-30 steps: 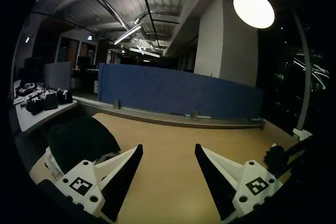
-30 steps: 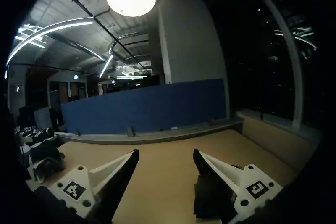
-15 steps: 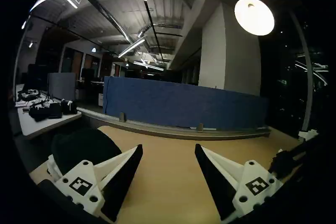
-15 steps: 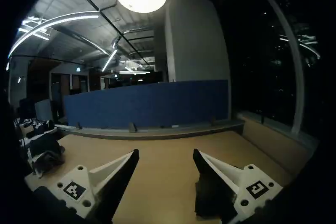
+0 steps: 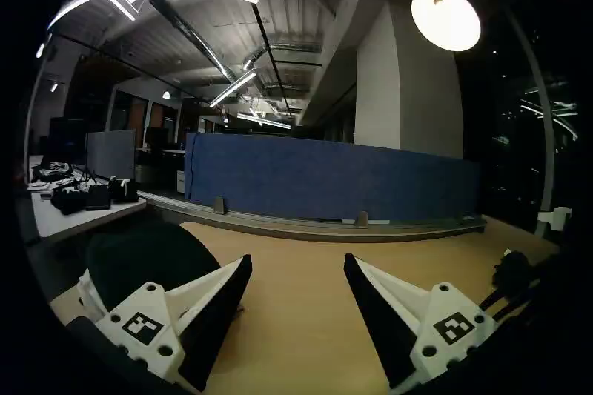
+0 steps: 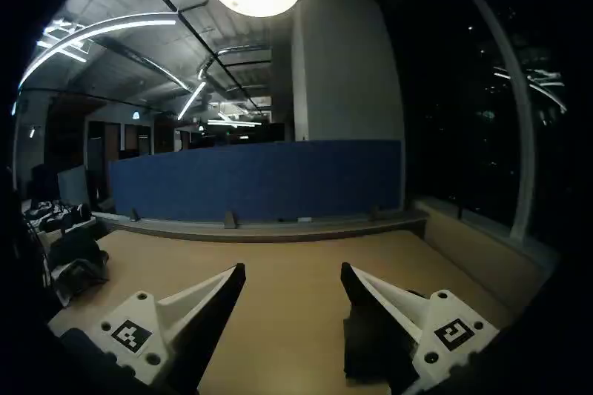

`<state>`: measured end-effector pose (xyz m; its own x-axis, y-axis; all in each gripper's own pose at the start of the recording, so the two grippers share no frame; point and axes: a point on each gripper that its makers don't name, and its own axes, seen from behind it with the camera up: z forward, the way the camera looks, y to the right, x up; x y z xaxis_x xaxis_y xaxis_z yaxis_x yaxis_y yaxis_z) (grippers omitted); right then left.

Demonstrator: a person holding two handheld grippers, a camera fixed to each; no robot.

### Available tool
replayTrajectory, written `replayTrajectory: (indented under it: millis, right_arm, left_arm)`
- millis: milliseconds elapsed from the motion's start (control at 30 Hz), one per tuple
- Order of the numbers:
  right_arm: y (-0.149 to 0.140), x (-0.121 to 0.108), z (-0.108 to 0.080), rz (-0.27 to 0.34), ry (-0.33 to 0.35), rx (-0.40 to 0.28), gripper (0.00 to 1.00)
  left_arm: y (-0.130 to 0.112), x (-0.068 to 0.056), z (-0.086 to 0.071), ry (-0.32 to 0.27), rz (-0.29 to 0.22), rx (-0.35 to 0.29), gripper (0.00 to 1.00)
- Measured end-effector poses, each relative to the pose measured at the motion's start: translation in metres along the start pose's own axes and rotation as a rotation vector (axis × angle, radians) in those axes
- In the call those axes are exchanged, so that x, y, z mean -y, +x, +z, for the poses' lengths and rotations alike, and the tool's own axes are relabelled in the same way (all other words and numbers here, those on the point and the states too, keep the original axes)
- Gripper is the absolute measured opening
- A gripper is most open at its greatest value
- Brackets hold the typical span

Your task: Fold towel

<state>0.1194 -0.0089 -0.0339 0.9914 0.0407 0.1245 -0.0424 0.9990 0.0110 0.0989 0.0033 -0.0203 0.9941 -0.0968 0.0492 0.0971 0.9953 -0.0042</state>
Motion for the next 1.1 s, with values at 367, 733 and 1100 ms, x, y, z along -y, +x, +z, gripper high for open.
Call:
replayTrajectory:
  millis: [367, 733, 1100]
  right_arm:
    - [-0.004, -0.017, 0.003, -0.027, -0.087, 0.003, 1.0]
    - [-0.011, 0.006, 0.007, -0.063, -0.09, 0.012, 1.0]
    - [-0.018, 0.017, 0.009, -0.088, -0.081, 0.019, 1.0]
  left_arm:
    - [-0.033, 0.007, 0.014, -0.007, 0.043, -0.035, 0.92]
    - [-0.061, 0.009, 0.019, -0.017, 0.078, -0.065, 0.92]
    - [-0.085, 0.005, 0.021, -0.026, 0.086, -0.067, 0.92]
